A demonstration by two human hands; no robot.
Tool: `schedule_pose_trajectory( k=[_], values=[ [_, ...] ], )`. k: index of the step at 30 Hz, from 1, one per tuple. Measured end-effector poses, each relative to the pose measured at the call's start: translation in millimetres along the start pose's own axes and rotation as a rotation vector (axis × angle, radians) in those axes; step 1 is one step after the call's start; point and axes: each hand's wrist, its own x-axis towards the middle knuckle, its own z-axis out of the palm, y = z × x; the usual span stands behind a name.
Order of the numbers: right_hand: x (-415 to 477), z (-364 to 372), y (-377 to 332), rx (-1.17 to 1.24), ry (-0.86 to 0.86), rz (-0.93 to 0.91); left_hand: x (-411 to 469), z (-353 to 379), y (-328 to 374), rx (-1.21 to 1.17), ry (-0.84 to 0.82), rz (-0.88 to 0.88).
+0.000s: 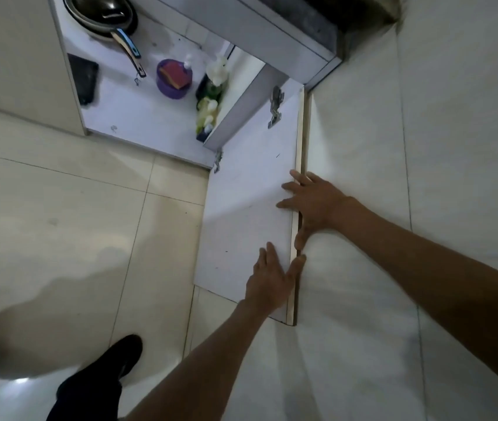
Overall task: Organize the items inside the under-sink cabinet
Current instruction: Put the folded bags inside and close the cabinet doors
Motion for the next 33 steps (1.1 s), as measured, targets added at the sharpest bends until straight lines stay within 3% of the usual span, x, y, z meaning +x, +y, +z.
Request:
schedule_pose_trajectory(
  k=[8,16,20,25,29,33],
  values=[
    [-5.3,-5.2,-0.8,-0.041,0.049,-0.025,5.1,-6.4,-6.9,0.231,0.173,0.162],
    [-3.9,-34.2,-20.7,-0.015,0.042,-0.032,3.5,-70.8,-20.8,0.336,0.147,0.211],
    [12.3,-68.6,-36.3,-0.026,0.046,-0.043,5.8,-137.7,-36.4,0.337,0.048,0.162],
    [42.1,-123.0,-55.7,0.146,0.087,-0.014,0.4,-233.8,-40.1,0.361,-0.032,0.072],
    [70.8,-173.0,-61.8,0.325,0.178,0.055,0.9,-326.7,-21.1,0.429,-0.017,-0.04],
    [102.1,-219.0,-60.8,0.495,0.282,0.122,11.7,-405.2,1.3,0.6,0.059,0.006]
  ],
)
